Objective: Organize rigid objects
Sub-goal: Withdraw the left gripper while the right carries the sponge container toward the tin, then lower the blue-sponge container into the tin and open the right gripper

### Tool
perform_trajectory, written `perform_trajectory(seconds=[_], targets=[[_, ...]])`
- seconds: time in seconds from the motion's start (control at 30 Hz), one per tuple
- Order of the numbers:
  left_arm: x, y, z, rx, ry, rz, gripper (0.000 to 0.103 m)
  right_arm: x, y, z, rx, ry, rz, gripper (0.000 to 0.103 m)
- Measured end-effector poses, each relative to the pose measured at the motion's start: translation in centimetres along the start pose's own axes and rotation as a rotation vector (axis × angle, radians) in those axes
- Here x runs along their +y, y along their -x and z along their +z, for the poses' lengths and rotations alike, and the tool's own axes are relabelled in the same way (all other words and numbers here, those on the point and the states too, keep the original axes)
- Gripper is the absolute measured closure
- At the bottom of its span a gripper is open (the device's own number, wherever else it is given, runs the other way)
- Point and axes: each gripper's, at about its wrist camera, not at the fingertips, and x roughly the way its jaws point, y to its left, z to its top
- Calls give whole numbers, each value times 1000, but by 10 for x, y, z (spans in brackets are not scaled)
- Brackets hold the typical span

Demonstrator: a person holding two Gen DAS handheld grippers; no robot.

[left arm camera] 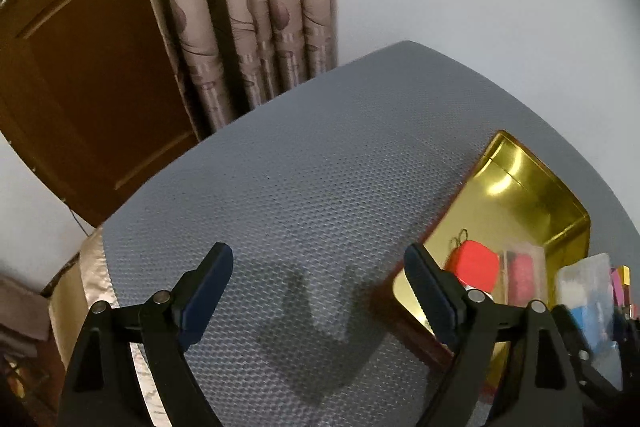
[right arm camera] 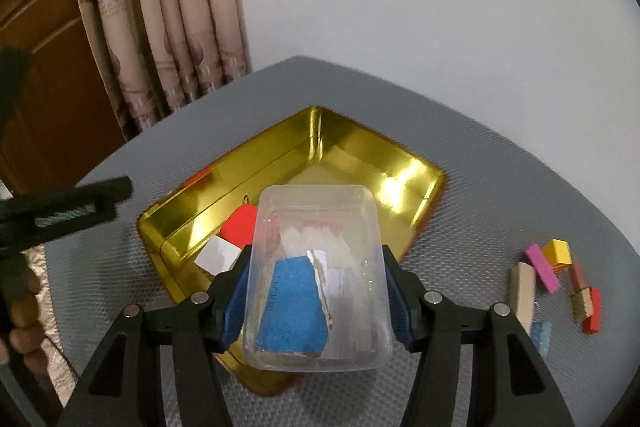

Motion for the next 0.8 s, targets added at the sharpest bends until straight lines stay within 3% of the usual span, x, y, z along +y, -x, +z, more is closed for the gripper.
perform_trajectory(seconds=[0.8], targets=[[-7,-8,-4,13,-25,-10,17,7,-56,-15,69,14,-46,43]])
